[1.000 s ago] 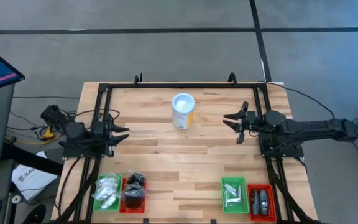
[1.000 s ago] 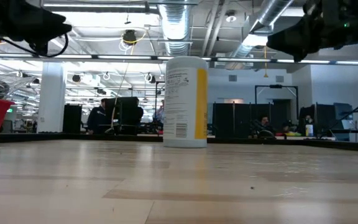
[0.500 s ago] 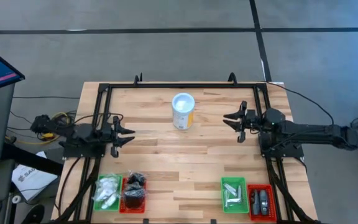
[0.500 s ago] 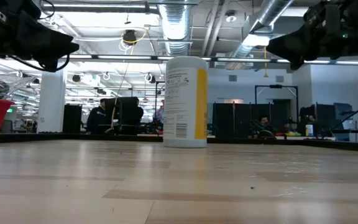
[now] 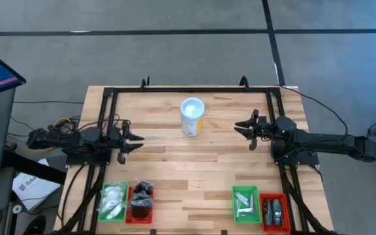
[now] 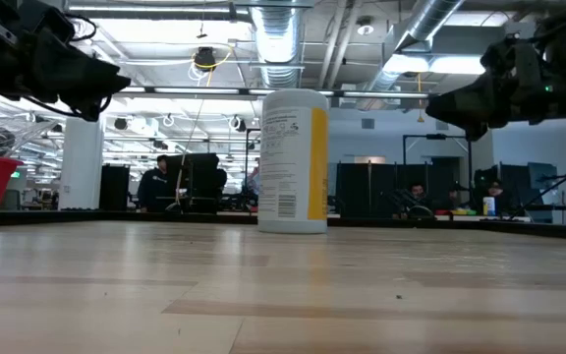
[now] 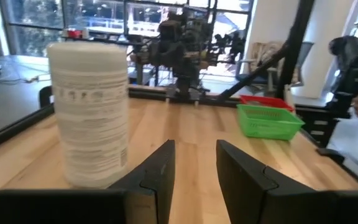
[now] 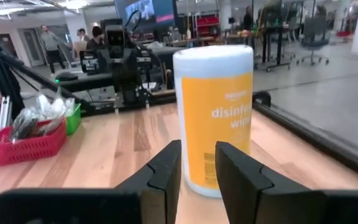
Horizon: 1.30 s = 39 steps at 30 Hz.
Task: Pick & Place Travel size toiletries
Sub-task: Return to Home Position
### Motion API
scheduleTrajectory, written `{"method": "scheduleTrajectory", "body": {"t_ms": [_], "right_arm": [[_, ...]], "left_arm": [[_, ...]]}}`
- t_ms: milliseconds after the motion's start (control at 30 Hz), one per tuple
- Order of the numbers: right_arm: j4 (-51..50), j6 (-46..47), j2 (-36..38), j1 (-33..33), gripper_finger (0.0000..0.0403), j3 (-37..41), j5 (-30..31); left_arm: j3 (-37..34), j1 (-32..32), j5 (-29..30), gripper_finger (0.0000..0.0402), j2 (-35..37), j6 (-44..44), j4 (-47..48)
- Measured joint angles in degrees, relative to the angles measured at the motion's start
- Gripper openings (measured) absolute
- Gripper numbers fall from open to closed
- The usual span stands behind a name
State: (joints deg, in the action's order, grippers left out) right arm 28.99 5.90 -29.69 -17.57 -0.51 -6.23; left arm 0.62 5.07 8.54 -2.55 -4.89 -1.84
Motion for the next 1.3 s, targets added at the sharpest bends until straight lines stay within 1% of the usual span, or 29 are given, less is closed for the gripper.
{"method": "scheduleTrajectory", "body": {"t_ms": [200,300,533,833,900,967,1033,1100,1300], "right_arm": [[-2.40,0.93,0.06,-0.04,0.0091,0.06,0.04],[-3.80,-1.54,0.07,-0.74,0.0091,0.06,0.14],[-3.49,-1.34,0.08,-2.87,0.0091,0.10,1.19],[-3.63,-1.34,0.08,-2.84,0.0091,0.13,1.22],[-5.74,-1.34,0.22,-1.94,0.0091,0.13,1.47],[-8.10,-1.34,2.98,-0.74,0.0091,0.13,1.65],[-8.26,-1.34,6.17,0.78,0.0091,0.15,1.74],[-11.89,-1.34,9.01,2.61,0.0091,0.15,1.76],[-14.33,-1.36,20.54,8.69,0.0091,0.17,1.76]], "left_arm": [[0.00,-0.66,-0.16,0.0108,-3.15,-0.07,0.06],[0.00,-0.56,-0.18,0.0108,-5.18,-0.11,0.08],[-0.02,-0.55,-0.11,0.0108,-9.51,-0.11,0.01],[-0.13,-0.55,-0.04,0.0108,-13.44,-0.11,-0.50],[-0.13,-0.55,-0.03,0.0108,-14.03,-0.11,-0.55],[-0.13,-0.55,-0.03,0.0108,-14.16,-0.05,-0.62],[-0.13,-0.55,-0.03,0.0108,-14.16,-0.06,-0.85],[-0.14,-0.55,-0.03,0.0108,-13.99,-0.05,-1.10],[-0.15,-0.55,-0.04,0.0108,-14.12,-0.08,-1.28]]}}
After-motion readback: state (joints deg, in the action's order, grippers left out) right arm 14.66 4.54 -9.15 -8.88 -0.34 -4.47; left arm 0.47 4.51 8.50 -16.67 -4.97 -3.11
